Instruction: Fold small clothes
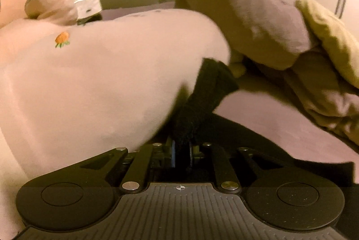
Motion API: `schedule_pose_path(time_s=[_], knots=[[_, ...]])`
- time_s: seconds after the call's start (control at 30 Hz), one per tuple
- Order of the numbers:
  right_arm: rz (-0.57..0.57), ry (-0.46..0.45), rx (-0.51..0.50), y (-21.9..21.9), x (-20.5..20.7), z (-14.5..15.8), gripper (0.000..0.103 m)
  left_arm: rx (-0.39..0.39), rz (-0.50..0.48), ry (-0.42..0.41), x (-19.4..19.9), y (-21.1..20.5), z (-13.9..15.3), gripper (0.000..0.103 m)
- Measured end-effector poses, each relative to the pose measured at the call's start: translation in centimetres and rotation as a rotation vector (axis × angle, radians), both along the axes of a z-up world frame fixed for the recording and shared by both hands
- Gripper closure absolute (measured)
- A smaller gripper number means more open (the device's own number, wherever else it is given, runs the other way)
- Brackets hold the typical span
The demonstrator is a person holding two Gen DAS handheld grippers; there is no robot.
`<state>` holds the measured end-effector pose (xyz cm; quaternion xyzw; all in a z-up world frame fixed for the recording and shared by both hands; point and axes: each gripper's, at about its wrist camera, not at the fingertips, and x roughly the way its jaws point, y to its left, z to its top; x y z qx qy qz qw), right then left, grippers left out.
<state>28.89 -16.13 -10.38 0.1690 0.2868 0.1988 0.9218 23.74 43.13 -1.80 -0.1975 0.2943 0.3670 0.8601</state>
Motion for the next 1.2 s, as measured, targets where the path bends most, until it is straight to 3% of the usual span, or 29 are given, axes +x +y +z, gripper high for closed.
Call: schedule_pose_path(time_s=[0.23,0.37,0.47,0.57,0.67,0.77,0.83,0.9,1.0,1.1,1.2], knots=[[0.001,0.000,0.006,0.0,0.1,0.0,0.005,0.015,-0.157,-0.085,-1.2,-6.1,4.2,0.091],[0.002,-0.001,0.018,-0.1,0.1,0.0,0.005,0.020,-0.287,-0.152,-1.6,-12.2,7.2,0.091],[0.002,-0.002,0.029,-0.2,0.1,-0.1,0.005,-0.032,-0.384,-0.197,-1.6,-18.0,8.2,0.091],[0.001,-0.002,0.038,-0.3,0.0,0.0,0.005,-0.065,-0.479,-0.164,-0.9,-24.5,7.3,0.091],[0.002,0.000,0.059,-0.6,0.0,0.0,0.005,-0.088,-0.573,-0.078,0.0,-30.9,4.7,0.089],[0.005,0.006,0.067,-0.7,0.0,0.1,0.005,-0.068,-0.663,0.033,0.2,-35.7,1.7,0.078],[0.008,0.013,0.069,-0.7,0.0,0.2,0.004,-0.084,-0.689,0.068,-1.0,-37.3,0.3,0.058],[0.017,0.030,0.077,-0.9,0.1,0.5,0.004,-0.050,-0.690,0.081,-3.2,-37.9,-0.5,0.033],[0.027,0.068,0.068,-1.1,-0.1,1.5,0.004,0.022,-0.667,0.104,-6.6,-37.2,-1.1,0.028],[0.026,0.110,0.172,-1.3,-1.3,3.0,0.005,0.065,-0.583,0.115,-9.3,-35.2,-1.7,0.019],[0.079,0.146,0.286,0.0,-1.4,3.9,0.006,0.001,-0.514,0.106,-11.0,-32.6,-2.5,0.019]])
